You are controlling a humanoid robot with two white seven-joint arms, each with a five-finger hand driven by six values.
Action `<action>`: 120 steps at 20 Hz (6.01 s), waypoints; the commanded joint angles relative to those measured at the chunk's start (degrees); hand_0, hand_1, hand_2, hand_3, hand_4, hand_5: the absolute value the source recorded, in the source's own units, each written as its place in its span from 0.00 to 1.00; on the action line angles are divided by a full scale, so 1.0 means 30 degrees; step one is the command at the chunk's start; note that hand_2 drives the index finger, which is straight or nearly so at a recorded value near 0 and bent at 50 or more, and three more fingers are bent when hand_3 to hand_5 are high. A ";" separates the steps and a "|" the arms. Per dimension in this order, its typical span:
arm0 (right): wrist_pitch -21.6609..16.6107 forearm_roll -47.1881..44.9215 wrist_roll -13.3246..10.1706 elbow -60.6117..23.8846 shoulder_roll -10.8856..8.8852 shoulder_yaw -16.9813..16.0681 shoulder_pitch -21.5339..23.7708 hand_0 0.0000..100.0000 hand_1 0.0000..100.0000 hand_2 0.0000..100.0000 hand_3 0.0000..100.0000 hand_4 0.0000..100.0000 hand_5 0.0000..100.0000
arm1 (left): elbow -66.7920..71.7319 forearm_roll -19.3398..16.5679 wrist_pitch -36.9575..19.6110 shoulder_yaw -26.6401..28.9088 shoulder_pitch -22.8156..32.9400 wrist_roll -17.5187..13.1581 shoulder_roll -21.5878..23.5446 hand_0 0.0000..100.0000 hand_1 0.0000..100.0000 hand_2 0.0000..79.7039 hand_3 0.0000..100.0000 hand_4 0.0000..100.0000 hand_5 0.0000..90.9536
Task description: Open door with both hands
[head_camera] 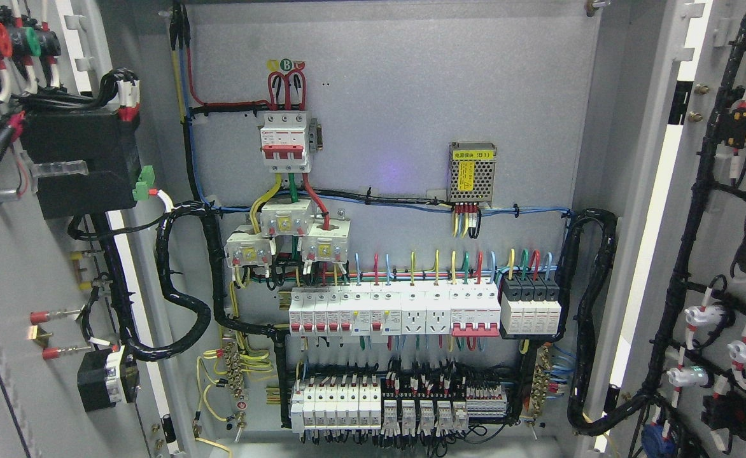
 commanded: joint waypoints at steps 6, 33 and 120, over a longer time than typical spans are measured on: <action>-0.4649 -0.0034 -0.0199 -0.3030 -0.1284 -0.2671 0.2333 0.11 0.00 0.00 0.00 0.00 0.00 | -0.5216 0.0537 -0.1559 0.0194 -0.0551 -0.0079 0.0188 0.00 0.00 0.00 0.00 0.03 0.00; -0.8051 -0.2582 -0.0551 -0.5229 -0.1812 -0.7916 0.2218 0.11 0.00 0.00 0.00 0.00 0.00 | -0.8527 0.0420 -0.7447 0.0430 -0.3922 0.0126 -0.0427 0.00 0.00 0.00 0.00 0.03 0.00; -1.1186 -0.9849 0.0943 -0.2445 -0.5914 -1.1520 0.3244 0.11 0.00 0.00 0.00 0.00 0.00 | -0.4344 0.9765 -1.0115 1.2090 -0.6939 0.0361 0.3879 0.00 0.00 0.00 0.00 0.03 0.00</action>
